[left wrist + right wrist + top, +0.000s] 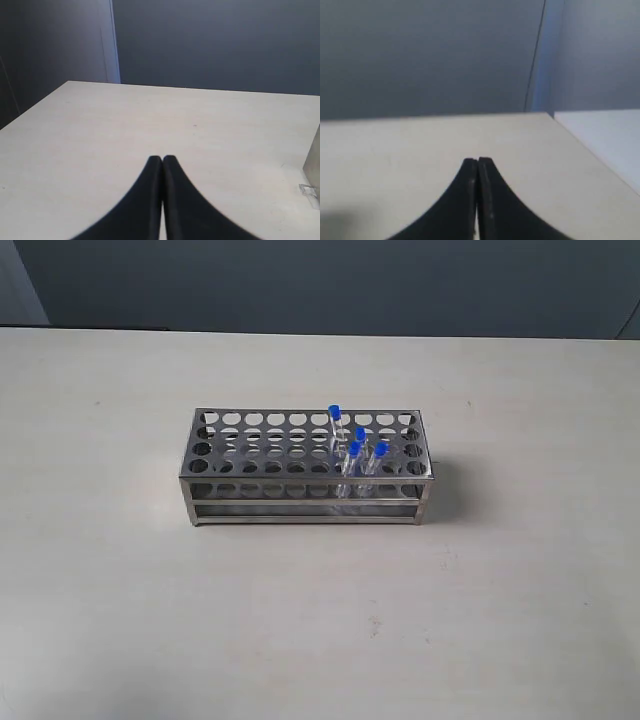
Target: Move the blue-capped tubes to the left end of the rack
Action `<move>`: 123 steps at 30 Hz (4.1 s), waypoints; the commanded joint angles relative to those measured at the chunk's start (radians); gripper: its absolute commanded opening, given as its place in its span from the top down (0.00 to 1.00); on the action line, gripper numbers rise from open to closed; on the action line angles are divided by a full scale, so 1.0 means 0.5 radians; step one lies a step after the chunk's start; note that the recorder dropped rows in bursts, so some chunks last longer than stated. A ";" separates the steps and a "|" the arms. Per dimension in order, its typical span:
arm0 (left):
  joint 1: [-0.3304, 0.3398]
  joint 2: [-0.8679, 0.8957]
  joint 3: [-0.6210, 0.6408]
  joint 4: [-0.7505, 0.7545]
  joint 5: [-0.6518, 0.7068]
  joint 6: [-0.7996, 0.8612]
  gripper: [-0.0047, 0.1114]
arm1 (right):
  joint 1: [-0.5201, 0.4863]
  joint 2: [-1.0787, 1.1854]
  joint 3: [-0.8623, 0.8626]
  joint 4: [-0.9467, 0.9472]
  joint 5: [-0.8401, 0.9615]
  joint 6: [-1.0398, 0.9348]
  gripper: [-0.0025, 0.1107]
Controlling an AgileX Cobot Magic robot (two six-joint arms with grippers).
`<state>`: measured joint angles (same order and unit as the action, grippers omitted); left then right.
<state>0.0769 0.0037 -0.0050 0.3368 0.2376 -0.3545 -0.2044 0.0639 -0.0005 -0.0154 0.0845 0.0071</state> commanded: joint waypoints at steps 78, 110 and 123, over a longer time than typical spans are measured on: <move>-0.014 -0.007 0.007 -0.007 -0.011 -0.002 0.96 | 1.064 3.221 -0.654 -0.936 -2.344 0.141 0.52; -0.014 -0.007 0.007 -0.007 -0.011 -0.002 0.96 | 1.064 3.627 -0.972 -0.928 -2.341 0.298 0.98; -0.014 -0.007 0.007 -0.007 -0.011 -0.002 0.96 | 1.064 3.627 -1.074 -0.976 -2.205 0.360 0.57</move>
<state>0.0769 0.0037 -0.0050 0.3368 0.2376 -0.3545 0.3276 1.8776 -0.5071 -0.5047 -1.0571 0.1821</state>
